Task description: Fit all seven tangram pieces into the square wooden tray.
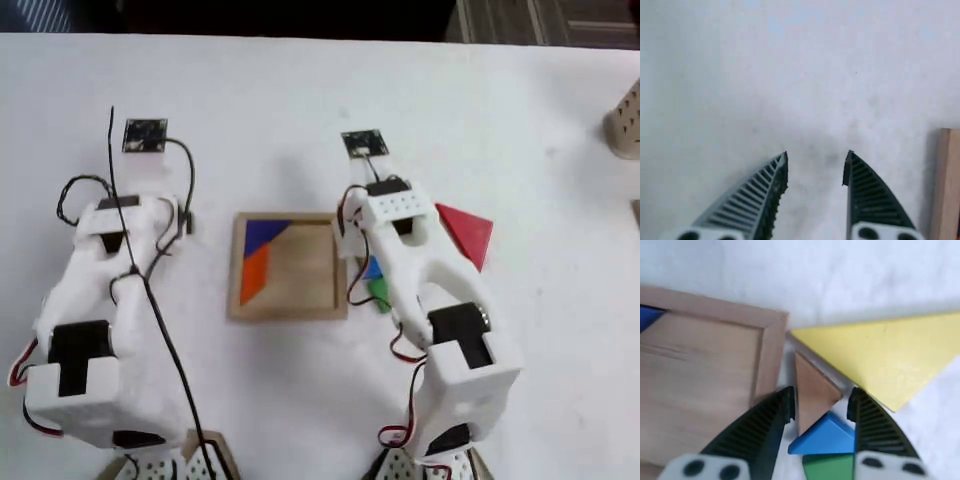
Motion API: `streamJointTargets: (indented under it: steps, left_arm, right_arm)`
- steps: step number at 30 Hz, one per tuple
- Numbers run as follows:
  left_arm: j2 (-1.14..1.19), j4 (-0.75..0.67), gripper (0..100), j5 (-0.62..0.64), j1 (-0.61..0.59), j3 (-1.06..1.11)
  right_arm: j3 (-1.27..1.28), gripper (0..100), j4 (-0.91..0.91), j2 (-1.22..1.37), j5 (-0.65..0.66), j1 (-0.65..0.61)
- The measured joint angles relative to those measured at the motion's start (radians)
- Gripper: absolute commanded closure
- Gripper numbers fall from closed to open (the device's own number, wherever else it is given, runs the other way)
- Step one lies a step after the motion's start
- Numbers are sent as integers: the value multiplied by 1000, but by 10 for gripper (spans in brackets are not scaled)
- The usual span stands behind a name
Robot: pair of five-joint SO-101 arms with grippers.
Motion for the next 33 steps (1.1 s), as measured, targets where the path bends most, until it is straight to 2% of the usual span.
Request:
streamJointTargets:
  steps: [18,24,33]
  left_arm:
    - [0,0,808,0,0,0]
    - [0,0,808,0,0,0]
    - [0,0,807,0,0,0]
  right_arm:
    - [-89,823,31,91,44,0]
    - [-95,936,31,95,44,3]
    - [-97,946,32,97,44,6]
